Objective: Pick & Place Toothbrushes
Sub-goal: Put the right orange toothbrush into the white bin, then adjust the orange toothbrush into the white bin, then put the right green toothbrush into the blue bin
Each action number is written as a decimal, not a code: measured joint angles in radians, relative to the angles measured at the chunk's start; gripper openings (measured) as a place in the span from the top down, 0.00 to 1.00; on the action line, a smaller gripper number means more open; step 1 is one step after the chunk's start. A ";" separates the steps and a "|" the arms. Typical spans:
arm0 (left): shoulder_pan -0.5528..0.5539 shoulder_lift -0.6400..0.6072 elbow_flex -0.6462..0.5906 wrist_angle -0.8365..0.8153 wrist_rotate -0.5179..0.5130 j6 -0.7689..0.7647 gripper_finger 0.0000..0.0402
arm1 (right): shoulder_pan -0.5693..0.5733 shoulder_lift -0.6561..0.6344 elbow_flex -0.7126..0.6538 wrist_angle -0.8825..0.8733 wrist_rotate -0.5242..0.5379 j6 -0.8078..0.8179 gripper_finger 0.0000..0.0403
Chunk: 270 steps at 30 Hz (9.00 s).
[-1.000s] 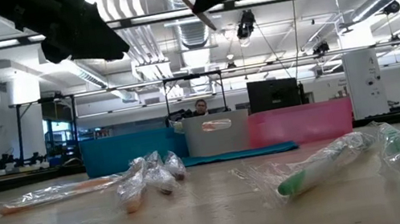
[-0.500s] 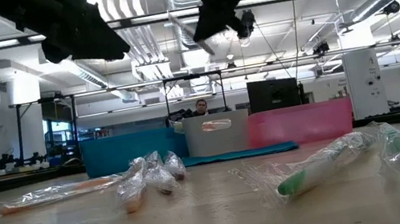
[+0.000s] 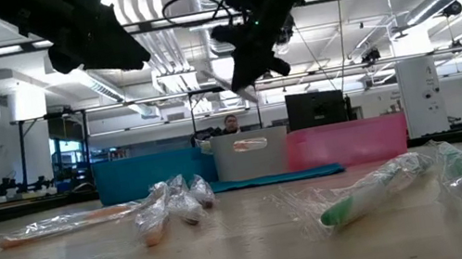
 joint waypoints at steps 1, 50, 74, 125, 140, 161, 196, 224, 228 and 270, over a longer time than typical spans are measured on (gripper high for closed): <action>0.000 0.000 0.000 0.000 0.000 0.000 0.62 | 0.000 0.010 0.000 -0.001 -0.009 0.004 0.93; -0.001 0.000 0.000 -0.008 0.004 -0.003 0.62 | -0.022 0.255 -0.006 -0.095 -0.051 0.180 0.92; 0.000 0.000 0.000 -0.006 0.001 -0.003 0.62 | -0.018 0.160 0.003 -0.110 -0.093 0.152 0.60; 0.000 0.000 0.000 -0.003 0.002 -0.004 0.62 | 0.094 0.257 0.032 0.203 -0.031 -0.113 0.88; 0.000 0.000 0.000 -0.002 0.002 -0.005 0.62 | 0.091 0.257 0.008 0.204 0.046 -0.140 0.58; 0.000 0.000 0.000 -0.002 0.002 -0.006 0.62 | 0.081 0.257 -0.014 0.187 0.072 -0.172 0.80; 0.000 0.000 0.000 -0.002 0.002 -0.004 0.62 | 0.082 0.213 -0.035 0.187 0.087 -0.152 0.97; 0.000 0.000 0.000 -0.005 0.002 -0.005 0.62 | 0.018 0.156 -0.042 0.118 0.178 0.127 0.97; 0.000 0.000 0.000 -0.005 0.002 -0.006 0.62 | 0.008 0.156 -0.047 0.112 0.179 0.137 0.97; 0.000 0.000 0.000 -0.006 0.002 -0.007 0.62 | 0.013 -0.026 -0.078 0.071 0.096 -0.003 0.53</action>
